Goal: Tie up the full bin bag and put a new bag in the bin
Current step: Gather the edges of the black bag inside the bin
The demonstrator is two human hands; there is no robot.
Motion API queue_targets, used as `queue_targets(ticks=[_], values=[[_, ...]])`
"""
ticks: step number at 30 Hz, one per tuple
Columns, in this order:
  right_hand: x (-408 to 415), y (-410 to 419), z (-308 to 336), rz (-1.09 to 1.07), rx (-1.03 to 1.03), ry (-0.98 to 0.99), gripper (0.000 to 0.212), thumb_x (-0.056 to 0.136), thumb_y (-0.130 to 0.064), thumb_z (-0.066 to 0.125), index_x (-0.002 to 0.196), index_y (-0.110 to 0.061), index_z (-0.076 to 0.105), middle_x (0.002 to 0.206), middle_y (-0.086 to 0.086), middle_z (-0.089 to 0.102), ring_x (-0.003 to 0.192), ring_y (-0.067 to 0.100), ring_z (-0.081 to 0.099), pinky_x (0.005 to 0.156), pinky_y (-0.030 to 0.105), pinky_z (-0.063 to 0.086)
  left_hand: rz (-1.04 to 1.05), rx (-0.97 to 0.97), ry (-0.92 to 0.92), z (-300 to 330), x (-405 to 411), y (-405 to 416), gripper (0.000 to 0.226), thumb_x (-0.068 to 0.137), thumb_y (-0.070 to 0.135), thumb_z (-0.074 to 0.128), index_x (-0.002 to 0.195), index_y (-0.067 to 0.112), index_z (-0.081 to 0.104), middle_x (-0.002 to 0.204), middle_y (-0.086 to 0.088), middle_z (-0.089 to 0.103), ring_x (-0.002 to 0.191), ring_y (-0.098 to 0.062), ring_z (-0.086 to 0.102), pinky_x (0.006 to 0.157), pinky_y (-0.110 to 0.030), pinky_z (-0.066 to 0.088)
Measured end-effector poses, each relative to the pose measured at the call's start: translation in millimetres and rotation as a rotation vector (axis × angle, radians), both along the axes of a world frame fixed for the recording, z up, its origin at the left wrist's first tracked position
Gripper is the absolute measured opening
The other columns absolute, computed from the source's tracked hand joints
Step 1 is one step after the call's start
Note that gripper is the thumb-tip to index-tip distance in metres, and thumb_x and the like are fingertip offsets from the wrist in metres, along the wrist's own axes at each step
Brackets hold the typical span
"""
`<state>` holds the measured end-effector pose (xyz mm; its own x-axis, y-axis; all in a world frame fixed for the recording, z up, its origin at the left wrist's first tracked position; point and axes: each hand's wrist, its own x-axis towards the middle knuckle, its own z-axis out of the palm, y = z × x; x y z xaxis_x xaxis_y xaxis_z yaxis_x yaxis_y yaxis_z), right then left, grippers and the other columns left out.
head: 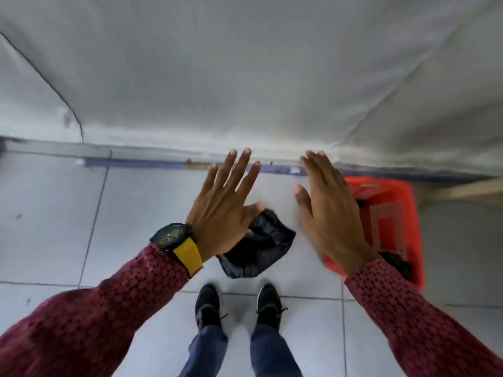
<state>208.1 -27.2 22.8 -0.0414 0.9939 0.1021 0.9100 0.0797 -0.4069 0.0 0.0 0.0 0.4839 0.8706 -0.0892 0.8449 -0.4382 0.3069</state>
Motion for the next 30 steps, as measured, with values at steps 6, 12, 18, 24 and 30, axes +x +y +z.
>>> queue_targets(ticks=[6, 12, 18, 24, 30], values=[[-17.8, -76.8, -258.5, -0.032, -0.332, 0.053, 0.045, 0.103, -0.025, 0.045, 0.143, -0.005, 0.047, 0.148, 0.012, 0.050, 0.138, 0.026, 0.045, 0.113, 0.040, 0.039, 0.011, -0.233, 0.102, -261.0, -13.3, -51.4, 0.069, 0.099, 0.050, 0.022, 0.159, 0.018, 0.010, 0.169, -0.004, -0.002, 0.156, -0.027, -0.005, 0.125, -0.048, 0.007], [-28.1, -92.1, -403.2, 0.074, -0.413, 0.008, 0.036, 0.100, -0.016, 0.051, 0.134, -0.005, 0.056, 0.131, 0.012, 0.062, 0.113, 0.030, 0.061, 0.089, 0.041, 0.053, 0.075, -0.313, 0.117, -399.7, -18.3, -48.1, 0.069, 0.098, 0.051, 0.025, 0.159, 0.021, 0.011, 0.169, -0.003, 0.000, 0.156, -0.031, -0.003, 0.122, -0.056, 0.011], [-22.9, -54.2, -470.7, 0.148, -0.526, -0.323, 0.033, 0.082, -0.004, 0.075, 0.113, -0.003, 0.066, 0.110, 0.016, 0.068, 0.103, 0.032, 0.058, 0.081, 0.040, 0.053, 0.636, -0.778, -0.374, -457.1, -26.1, 16.0, 0.067, 0.102, 0.050, 0.019, 0.157, 0.014, 0.018, 0.166, -0.009, 0.021, 0.153, -0.025, 0.021, 0.125, -0.040, 0.015], [-26.1, -38.4, -482.4, 0.260, -0.600, -0.450, 0.018, 0.080, 0.011, 0.063, 0.092, -0.001, 0.068, 0.093, 0.018, 0.067, 0.096, 0.036, 0.060, 0.066, 0.042, 0.052, 0.801, -1.196, -0.512, -467.9, -37.2, 31.7, 0.062, 0.094, 0.059, 0.043, 0.128, 0.011, 0.064, 0.136, -0.002, 0.063, 0.122, -0.020, 0.059, 0.115, -0.038, 0.039], [-25.0, -31.1, -477.6, 0.333, -0.597, -0.509, 0.016, 0.081, 0.011, 0.062, 0.083, -0.005, 0.059, 0.083, 0.015, 0.058, 0.085, 0.039, 0.065, 0.057, 0.037, 0.039, 0.749, -1.001, -0.540, -476.9, -44.1, 39.2, 0.024, 0.098, 0.019, 0.052, 0.084, 0.013, 0.070, 0.101, -0.015, 0.071, 0.092, -0.025, 0.065, 0.088, -0.034, 0.056]])
